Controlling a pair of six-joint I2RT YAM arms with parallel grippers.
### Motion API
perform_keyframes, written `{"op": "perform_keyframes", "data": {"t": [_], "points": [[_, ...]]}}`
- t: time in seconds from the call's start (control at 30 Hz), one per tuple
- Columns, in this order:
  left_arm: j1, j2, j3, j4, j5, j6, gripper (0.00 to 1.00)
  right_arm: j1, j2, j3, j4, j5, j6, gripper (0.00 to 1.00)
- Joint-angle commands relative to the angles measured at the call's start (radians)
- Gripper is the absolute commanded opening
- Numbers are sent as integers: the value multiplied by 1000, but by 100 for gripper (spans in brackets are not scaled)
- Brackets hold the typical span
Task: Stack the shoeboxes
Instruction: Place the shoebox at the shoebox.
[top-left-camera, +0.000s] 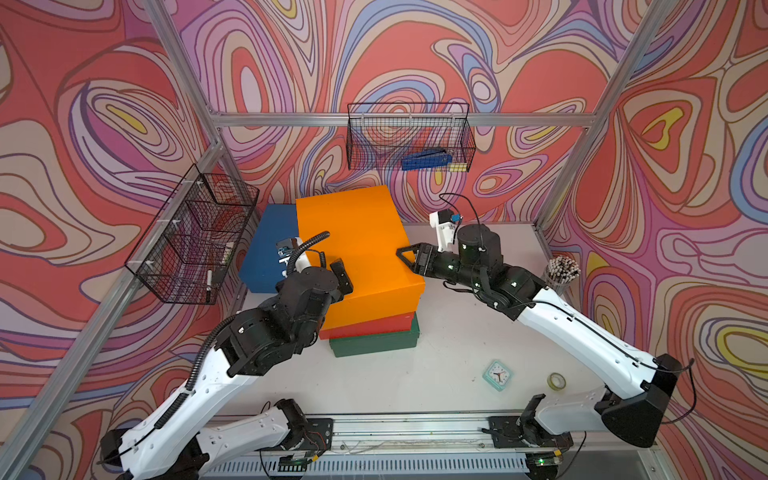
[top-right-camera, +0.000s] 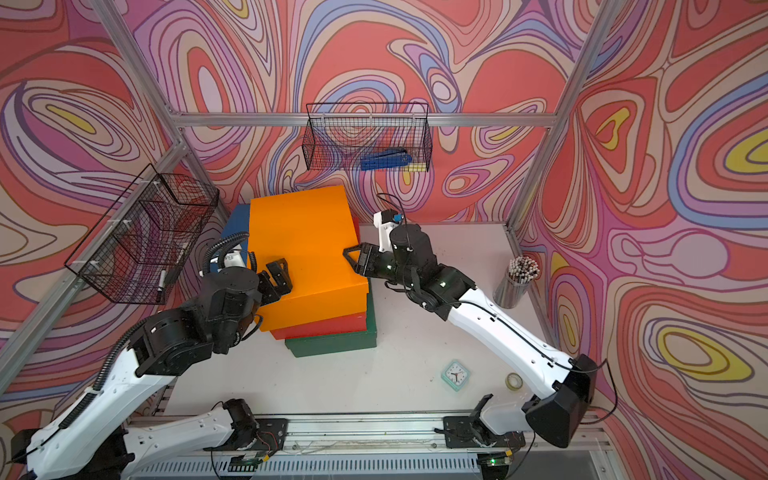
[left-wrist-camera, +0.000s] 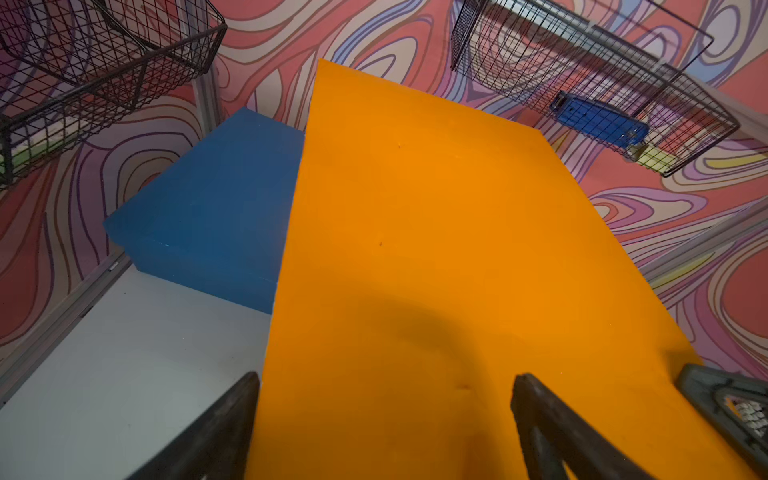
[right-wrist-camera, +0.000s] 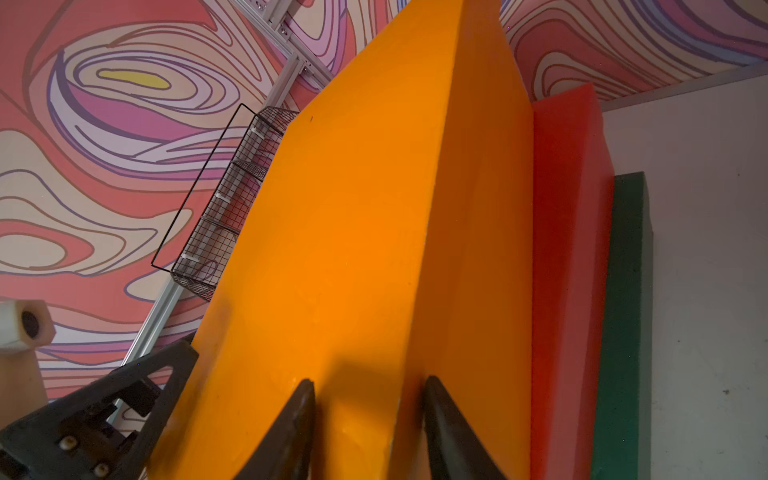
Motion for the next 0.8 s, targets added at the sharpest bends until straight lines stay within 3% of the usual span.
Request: {"op": "perform_keyframes", "data": {"t": [0.0,0.13,0.4,0.6,0.77], "points": [[28,42,41,78,175,23,95,34,19,7,15,-76,-20,48],[83,42,52,74,234,33,95,34,28,24,7,-71,-29,57],[114,34,76,90,245,112,94,33,39,60,-26,-48,-51,77],[154,71,199,29,252,182,99,32,-12,98,-96,93,-129,88],[221,71,272,-48,249,192,100,18,-57,110,-115,174,-190,91]]}}
